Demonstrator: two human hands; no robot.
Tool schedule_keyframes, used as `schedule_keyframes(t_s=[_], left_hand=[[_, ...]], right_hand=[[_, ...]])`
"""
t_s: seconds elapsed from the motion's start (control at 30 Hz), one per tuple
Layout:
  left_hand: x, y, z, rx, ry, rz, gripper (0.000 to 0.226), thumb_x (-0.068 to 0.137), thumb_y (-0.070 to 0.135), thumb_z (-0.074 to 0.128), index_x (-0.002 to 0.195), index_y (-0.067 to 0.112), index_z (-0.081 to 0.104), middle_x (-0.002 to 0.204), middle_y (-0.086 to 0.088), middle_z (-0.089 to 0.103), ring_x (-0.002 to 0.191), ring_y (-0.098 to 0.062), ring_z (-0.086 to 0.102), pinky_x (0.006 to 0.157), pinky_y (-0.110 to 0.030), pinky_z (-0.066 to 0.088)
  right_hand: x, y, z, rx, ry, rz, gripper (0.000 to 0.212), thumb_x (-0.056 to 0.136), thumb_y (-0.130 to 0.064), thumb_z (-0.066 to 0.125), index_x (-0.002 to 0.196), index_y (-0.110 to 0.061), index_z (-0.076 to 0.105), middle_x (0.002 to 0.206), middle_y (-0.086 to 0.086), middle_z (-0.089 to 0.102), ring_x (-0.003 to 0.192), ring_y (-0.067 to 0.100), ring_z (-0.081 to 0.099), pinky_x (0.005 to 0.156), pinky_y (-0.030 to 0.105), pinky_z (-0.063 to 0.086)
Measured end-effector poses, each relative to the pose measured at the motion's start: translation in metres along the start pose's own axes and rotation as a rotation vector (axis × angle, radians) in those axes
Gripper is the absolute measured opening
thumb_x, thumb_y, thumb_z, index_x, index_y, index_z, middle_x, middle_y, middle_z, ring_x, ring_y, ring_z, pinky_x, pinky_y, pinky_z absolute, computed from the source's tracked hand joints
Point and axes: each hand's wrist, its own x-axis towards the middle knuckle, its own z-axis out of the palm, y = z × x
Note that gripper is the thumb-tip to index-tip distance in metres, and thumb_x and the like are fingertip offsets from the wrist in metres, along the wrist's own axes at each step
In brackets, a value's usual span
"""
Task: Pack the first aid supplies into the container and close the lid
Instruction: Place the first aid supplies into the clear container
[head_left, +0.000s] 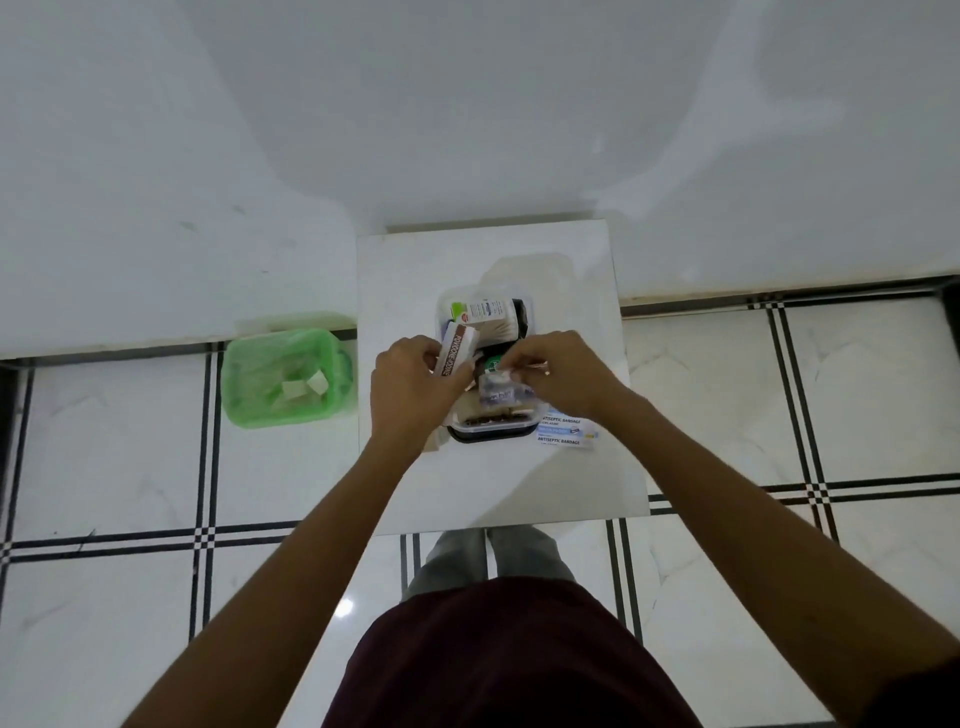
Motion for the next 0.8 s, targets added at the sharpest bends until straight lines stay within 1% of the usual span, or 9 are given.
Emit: schedule_keyframes(t_s=[0.1, 0.2, 0.3, 0.37, 0.5, 0.57, 0.63, 0.7, 0.8], left_hand=[[-0.002, -0.003, 0.006, -0.089, 0.083, -0.13, 0.031, 0.071, 0.036, 0.077, 0.082, 0.009, 0.07, 0.068, 0.002, 0.064, 0.063, -0.013, 0.061, 0.053, -0.016, 0.039], [0.001, -0.008, 0.009, -0.114, 0.122, -0.182, 0.039, 0.07, 0.04, 0.078, 0.084, 0.005, 0.068, 0.066, -0.002, 0.064, 0.064, -0.017, 0.061, 0.055, -0.019, 0.039], [0.004, -0.008, 0.014, -0.117, 0.114, -0.206, 0.041, 0.07, 0.042, 0.078, 0.087, 0.006, 0.067, 0.068, -0.001, 0.063, 0.064, -0.014, 0.058, 0.053, -0.014, 0.035], [0.005, -0.005, 0.018, -0.113, 0.101, -0.199, 0.041, 0.07, 0.042, 0.078, 0.088, 0.007, 0.065, 0.067, 0.001, 0.061, 0.06, -0.01, 0.054, 0.051, -0.013, 0.033], [0.007, 0.002, 0.025, -0.087, 0.1, -0.18, 0.042, 0.071, 0.041, 0.077, 0.091, 0.008, 0.062, 0.073, 0.001, 0.061, 0.062, -0.012, 0.055, 0.049, -0.013, 0.031], [0.007, 0.002, 0.028, -0.064, 0.094, -0.176, 0.044, 0.072, 0.043, 0.076, 0.096, 0.009, 0.061, 0.078, -0.001, 0.062, 0.068, -0.015, 0.058, 0.05, -0.018, 0.034], [0.005, -0.003, 0.032, 0.02, 0.076, -0.176, 0.052, 0.073, 0.046, 0.073, 0.109, 0.013, 0.056, 0.093, -0.005, 0.064, 0.082, -0.021, 0.06, 0.059, -0.027, 0.04], [0.003, -0.01, 0.037, 0.039, 0.068, -0.189, 0.064, 0.074, 0.049, 0.071, 0.124, 0.018, 0.045, 0.103, -0.008, 0.063, 0.095, -0.025, 0.059, 0.069, -0.034, 0.043], [-0.001, -0.016, 0.04, 0.027, 0.06, -0.127, 0.074, 0.079, 0.044, 0.07, 0.14, 0.029, 0.031, 0.114, -0.008, 0.057, 0.106, -0.024, 0.054, 0.073, -0.04, 0.048]], right_hand=[[0.007, -0.005, 0.014, 0.033, 0.015, -0.053, 0.019, 0.084, 0.004, 0.061, 0.094, -0.007, 0.072, 0.094, 0.008, 0.074, 0.085, 0.015, 0.065, 0.083, 0.024, 0.052], [0.011, -0.004, 0.023, -0.018, 0.011, -0.052, 0.019, 0.084, 0.002, 0.059, 0.092, -0.008, 0.072, 0.094, 0.008, 0.074, 0.085, 0.018, 0.065, 0.082, 0.03, 0.054], [0.008, 0.004, 0.031, -0.234, -0.057, -0.045, 0.018, 0.086, -0.006, 0.055, 0.095, -0.011, 0.07, 0.093, 0.011, 0.073, 0.083, 0.03, 0.065, 0.075, 0.037, 0.053], [0.003, 0.006, 0.037, -0.39, -0.073, -0.077, 0.022, 0.087, -0.008, 0.055, 0.102, -0.013, 0.07, 0.097, 0.013, 0.072, 0.086, 0.034, 0.064, 0.076, 0.04, 0.053], [-0.004, 0.015, 0.046, -0.55, 0.058, -0.237, 0.024, 0.074, 0.0, 0.07, 0.097, -0.007, 0.072, 0.1, 0.015, 0.071, 0.093, 0.033, 0.065, 0.082, 0.043, 0.054], [-0.008, 0.021, 0.048, -0.623, 0.153, -0.213, 0.023, 0.071, -0.003, 0.075, 0.093, -0.009, 0.072, 0.102, 0.014, 0.069, 0.096, 0.032, 0.062, 0.083, 0.044, 0.051], [-0.013, 0.026, 0.051, -0.662, 0.209, -0.164, 0.022, 0.072, -0.007, 0.074, 0.093, -0.013, 0.072, 0.103, 0.012, 0.067, 0.098, 0.03, 0.06, 0.082, 0.046, 0.049], [-0.017, 0.029, 0.05, -0.645, 0.231, -0.139, 0.019, 0.073, -0.008, 0.074, 0.092, -0.012, 0.072, 0.102, 0.012, 0.066, 0.096, 0.031, 0.059, 0.077, 0.047, 0.05], [-0.021, 0.031, 0.046, -0.608, 0.215, -0.138, 0.018, 0.075, -0.011, 0.073, 0.093, -0.009, 0.071, 0.104, 0.014, 0.066, 0.096, 0.032, 0.059, 0.076, 0.048, 0.05]])
